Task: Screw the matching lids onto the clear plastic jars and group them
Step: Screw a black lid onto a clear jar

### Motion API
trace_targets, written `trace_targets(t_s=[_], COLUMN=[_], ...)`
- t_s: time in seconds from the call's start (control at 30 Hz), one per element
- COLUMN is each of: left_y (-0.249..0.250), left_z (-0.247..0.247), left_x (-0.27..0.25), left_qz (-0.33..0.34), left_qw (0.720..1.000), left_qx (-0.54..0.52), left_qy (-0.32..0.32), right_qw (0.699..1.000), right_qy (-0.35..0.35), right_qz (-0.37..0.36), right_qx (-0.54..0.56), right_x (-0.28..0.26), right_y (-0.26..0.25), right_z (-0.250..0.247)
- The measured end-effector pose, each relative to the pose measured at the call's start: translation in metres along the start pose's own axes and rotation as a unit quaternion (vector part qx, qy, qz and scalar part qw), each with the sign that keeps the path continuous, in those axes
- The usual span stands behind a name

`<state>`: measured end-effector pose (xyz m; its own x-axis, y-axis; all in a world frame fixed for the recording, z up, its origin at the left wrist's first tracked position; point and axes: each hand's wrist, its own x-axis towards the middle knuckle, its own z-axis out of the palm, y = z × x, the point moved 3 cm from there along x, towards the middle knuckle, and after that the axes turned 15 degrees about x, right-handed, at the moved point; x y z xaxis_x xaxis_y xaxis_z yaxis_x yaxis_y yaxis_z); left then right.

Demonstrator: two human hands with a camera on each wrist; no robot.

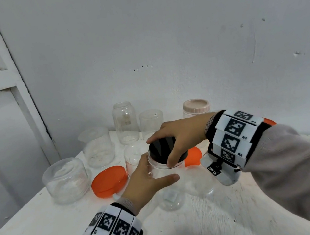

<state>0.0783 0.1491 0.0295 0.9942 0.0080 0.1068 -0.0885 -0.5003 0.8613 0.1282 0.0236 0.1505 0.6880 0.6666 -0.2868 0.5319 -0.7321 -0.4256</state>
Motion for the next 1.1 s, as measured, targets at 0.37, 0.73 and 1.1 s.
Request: trace_targets(t_s=[0.37, 0.73, 1.1], left_y=[0.005, 0.003, 0.003], left_z=[0.001, 0.002, 0.001], left_x=[-0.003, -0.004, -0.004], left_qz=[0.012, 0.015, 0.015], left_qw=[1.0, 1.0, 1.0], left_qx=[0.011, 0.007, 0.012], left_qy=[-0.005, 0.001, -0.004], right_qw=[0.999, 0.996, 0.993], right_qy=[-0.023, 0.006, -0.006], right_qz=[0.011, 0.042, 0.094], right_qx=[-0.038, -0.074, -0.072], right_x=[-0.002, 0.002, -0.002], right_y=[-0.01, -0.017, -0.018], right_z=[0.003, 0.001, 0.002])
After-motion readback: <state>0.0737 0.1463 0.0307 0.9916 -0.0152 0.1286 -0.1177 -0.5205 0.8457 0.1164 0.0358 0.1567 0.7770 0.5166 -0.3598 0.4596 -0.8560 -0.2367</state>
